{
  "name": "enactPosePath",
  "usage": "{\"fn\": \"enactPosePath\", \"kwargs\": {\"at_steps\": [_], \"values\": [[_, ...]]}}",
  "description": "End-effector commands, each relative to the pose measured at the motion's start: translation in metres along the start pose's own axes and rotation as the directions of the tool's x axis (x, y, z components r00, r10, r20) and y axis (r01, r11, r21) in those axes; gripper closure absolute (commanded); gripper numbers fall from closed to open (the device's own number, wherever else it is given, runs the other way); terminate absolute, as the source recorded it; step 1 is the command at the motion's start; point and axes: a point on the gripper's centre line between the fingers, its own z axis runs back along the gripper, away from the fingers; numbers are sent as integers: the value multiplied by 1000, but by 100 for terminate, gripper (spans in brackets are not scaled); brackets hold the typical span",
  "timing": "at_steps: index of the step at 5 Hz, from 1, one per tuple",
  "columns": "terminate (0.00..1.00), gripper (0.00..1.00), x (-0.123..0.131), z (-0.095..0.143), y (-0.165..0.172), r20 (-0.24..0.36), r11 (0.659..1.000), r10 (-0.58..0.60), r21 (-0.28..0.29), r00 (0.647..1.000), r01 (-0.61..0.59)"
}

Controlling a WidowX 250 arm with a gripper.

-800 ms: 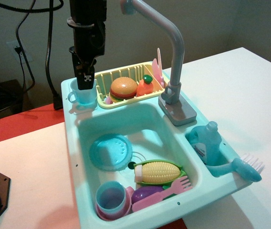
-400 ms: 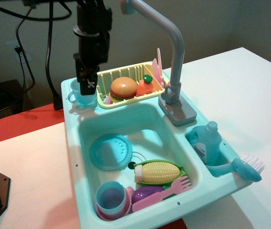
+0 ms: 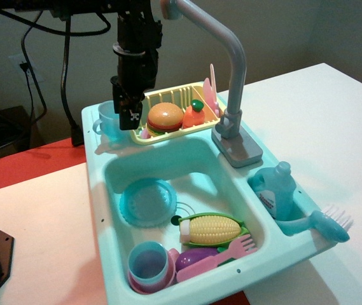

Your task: Put cup from counter to sink

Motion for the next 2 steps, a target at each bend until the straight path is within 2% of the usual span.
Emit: {"fn": "enactPosePath", "kwargs": {"at_steps": [1, 2], "values": [[0, 100, -6, 0, 1, 47, 1000, -6, 30, 999, 4], [0, 100, -11, -2, 1, 51, 999, -5, 36, 999, 4]]}}
